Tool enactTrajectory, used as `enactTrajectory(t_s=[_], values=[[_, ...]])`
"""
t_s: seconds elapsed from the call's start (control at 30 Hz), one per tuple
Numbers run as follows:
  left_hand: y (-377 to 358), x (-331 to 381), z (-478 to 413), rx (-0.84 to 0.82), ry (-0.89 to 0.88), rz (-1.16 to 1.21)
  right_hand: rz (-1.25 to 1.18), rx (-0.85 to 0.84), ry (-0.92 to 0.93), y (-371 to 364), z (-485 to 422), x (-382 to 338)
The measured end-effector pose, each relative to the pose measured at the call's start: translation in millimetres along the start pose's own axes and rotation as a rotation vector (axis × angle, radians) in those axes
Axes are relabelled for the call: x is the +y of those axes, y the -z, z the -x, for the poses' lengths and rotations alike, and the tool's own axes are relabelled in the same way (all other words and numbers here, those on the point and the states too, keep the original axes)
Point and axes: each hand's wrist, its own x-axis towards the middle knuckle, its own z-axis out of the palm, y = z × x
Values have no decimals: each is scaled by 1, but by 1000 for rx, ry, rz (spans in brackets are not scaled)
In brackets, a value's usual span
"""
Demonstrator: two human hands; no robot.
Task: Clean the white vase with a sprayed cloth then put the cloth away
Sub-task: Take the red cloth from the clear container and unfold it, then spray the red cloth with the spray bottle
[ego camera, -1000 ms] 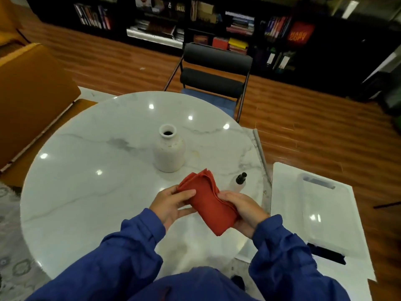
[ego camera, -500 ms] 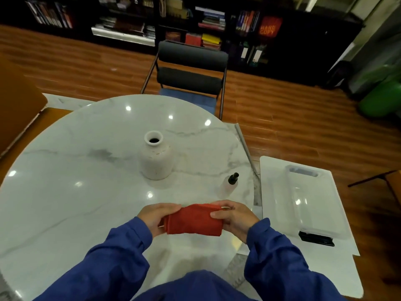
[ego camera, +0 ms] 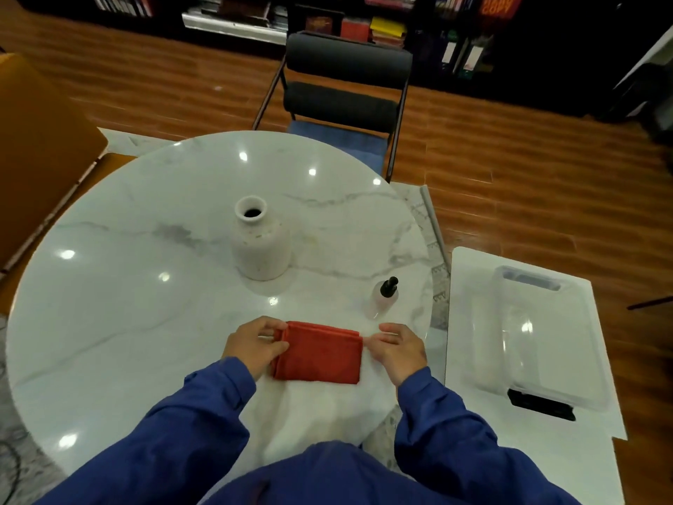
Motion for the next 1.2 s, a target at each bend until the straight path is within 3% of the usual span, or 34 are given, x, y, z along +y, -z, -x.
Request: enactTrajectory(t_s=[0.13,0.27,0.53,0.8,1.0,1.2], values=[[-1,8,-2,82,-95,-67,-10,139,199,16,-1,-18],[-6,25,-2,90,-167,-68,66,30,384,15,-9,-39],[-16,50,15,10,-203,59,-4,-52,454,11,-3,-62],[-11,79,32,-326,-222,331,-150,-201,555,1,50,-105],[29,69,43,-365,-301,311,-196,-161,549,-40,91,-109],[66,49,34,-438,-321,249,-211,36,573,-86,114,-103]])
